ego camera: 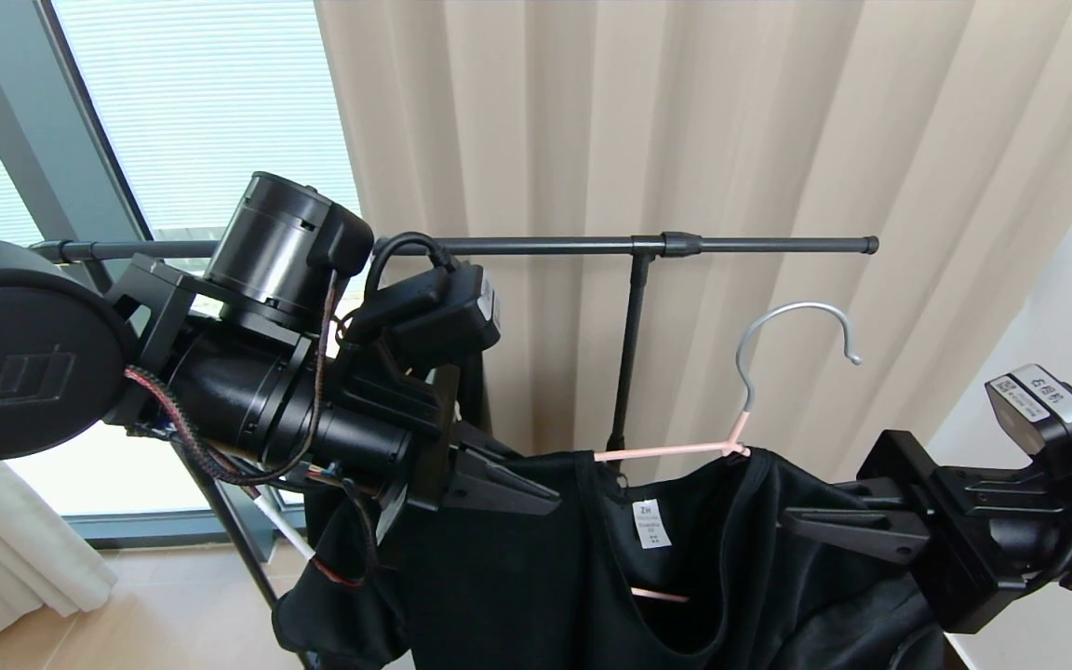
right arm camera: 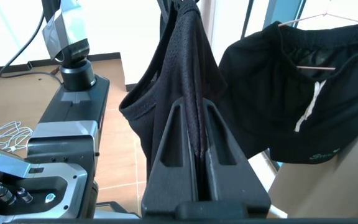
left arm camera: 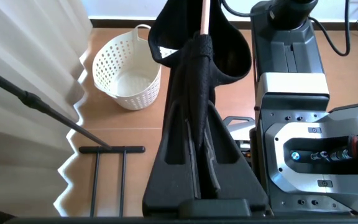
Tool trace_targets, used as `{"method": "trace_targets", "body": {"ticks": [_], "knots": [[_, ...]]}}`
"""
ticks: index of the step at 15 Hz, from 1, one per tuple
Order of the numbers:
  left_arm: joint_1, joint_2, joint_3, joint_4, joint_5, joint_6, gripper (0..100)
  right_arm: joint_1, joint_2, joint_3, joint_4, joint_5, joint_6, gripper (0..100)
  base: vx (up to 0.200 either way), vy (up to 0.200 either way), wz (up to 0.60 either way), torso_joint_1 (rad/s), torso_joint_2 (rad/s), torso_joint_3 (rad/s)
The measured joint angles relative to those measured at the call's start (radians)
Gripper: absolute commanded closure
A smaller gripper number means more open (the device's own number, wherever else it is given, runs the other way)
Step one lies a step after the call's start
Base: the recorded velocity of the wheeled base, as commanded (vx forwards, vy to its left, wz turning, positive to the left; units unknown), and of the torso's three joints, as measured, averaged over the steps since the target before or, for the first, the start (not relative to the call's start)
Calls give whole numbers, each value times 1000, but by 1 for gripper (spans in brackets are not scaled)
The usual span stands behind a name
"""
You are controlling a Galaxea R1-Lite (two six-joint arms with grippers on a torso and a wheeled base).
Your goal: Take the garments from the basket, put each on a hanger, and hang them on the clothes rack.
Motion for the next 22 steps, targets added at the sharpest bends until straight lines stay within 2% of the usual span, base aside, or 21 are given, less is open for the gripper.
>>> {"method": "trace_targets", "body": {"ticks": [1, 2, 8, 12, 17, 22], "knots": [[0, -1, 1, -2, 0, 0, 100, -1, 0, -2, 0, -1, 1, 100, 0, 0, 0, 0, 0, 0], [0, -2, 1, -3, 0, 0, 100, -2, 0, -3, 0, -5, 0, 0, 0, 0, 0, 0, 0, 0], [14, -34, 2, -3, 3, -6, 100, -15, 1, -3, -12, -28, -4, 0, 0, 0, 0, 0, 0, 0], [50, -77, 20, -5, 2, -8, 100, -67, 5, -13, -64, -24, 1, 0, 0, 0, 0, 0, 0, 0], [164, -191, 113, -7, -1, -5, 100, -108, 12, -29, -71, -25, 2, 0, 0, 0, 0, 0, 0, 0], [215, -286, 174, -6, -6, -9, 100, -141, 71, -63, -71, -28, 1, 0, 0, 0, 0, 0, 0, 0]]}}
